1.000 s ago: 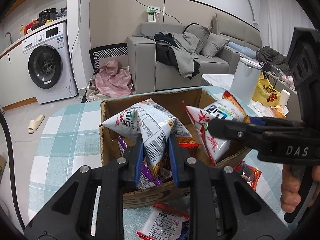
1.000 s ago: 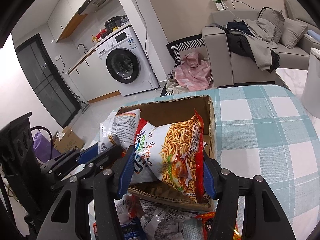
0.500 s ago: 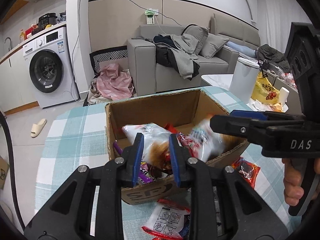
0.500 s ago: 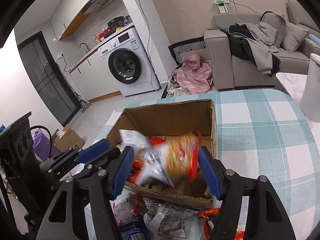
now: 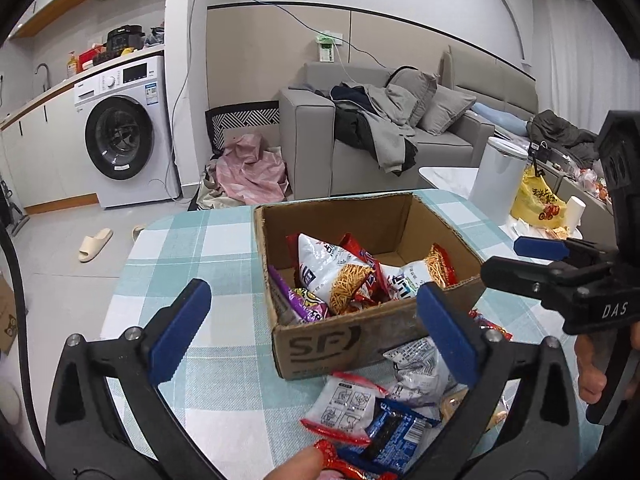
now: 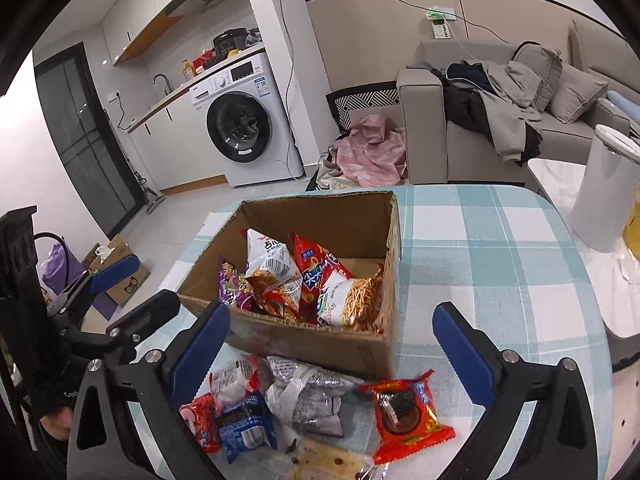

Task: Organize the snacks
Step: 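Move both grippers back toward the remaining snacks on the table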

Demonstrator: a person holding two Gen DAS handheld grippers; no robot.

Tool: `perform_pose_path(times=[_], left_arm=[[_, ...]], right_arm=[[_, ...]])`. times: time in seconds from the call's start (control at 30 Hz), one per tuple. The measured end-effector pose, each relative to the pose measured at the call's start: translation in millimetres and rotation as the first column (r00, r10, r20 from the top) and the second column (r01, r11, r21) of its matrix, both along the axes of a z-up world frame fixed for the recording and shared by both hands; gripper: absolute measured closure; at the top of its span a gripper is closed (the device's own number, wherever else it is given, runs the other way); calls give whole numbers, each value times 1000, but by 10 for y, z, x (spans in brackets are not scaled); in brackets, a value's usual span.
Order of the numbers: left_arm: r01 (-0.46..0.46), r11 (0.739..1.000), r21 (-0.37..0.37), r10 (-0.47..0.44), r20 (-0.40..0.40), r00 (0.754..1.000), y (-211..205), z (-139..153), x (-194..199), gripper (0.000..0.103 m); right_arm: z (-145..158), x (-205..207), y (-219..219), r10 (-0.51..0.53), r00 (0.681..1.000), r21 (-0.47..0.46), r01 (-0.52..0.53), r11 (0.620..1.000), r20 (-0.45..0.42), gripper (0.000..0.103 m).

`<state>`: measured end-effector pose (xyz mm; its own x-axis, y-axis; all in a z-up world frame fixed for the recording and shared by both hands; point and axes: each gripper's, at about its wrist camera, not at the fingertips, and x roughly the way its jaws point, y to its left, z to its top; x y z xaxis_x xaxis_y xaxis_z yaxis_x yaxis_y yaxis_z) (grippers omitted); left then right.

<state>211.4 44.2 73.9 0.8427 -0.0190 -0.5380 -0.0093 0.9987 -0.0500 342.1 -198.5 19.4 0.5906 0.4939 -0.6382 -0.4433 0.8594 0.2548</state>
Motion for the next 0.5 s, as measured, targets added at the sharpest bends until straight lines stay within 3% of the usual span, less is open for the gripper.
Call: perform_pose_path(times=[0.13,0.5], left_arm=[[0,1000,-22,0,-2,1000,24,30,-207,1],[-53,998,19,53,21,998,67,61,-728,1]], right_arm=[[0,-109,-66,6,1000,20,-6,1000,-9,0],[-59,-456,-170,19,999,3,-19,1000,40,0]])
